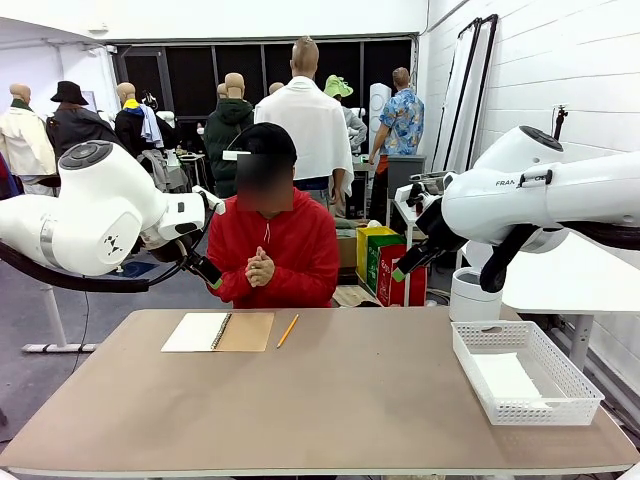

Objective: Sort the paper based on its condition.
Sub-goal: If a person hands you a paper, place it in the Organizing basket , and if it's crumpled, put it in the Trash can.

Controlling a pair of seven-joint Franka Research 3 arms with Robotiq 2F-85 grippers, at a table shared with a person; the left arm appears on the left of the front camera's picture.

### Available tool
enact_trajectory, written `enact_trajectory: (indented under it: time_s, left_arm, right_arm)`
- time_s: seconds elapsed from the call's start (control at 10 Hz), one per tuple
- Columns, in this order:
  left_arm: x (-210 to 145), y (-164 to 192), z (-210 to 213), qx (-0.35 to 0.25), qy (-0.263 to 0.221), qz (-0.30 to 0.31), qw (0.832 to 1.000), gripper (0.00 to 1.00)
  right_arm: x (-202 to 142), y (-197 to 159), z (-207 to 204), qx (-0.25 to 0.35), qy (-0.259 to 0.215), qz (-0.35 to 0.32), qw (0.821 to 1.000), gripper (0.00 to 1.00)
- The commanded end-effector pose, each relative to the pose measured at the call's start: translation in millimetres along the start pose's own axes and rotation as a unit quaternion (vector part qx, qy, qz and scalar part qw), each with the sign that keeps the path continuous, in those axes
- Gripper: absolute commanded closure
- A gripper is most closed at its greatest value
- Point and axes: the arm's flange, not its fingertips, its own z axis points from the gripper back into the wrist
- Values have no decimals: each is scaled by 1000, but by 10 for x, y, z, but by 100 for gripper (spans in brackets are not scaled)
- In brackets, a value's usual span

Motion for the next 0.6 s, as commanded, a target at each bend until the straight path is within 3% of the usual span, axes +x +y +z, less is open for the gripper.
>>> enact_trajectory:
  time_s: [0.0,0.5]
  left_arm:
    - [-1,-2,0,0,0,0,1000,0]
    - [-1,-2,0,0,0,0,1000,0]
  right_arm:
    - [-3,-5,-1,-1,-1,-1,1000,0]
    - [-3,-5,-1,-1,-1,-1,1000,0]
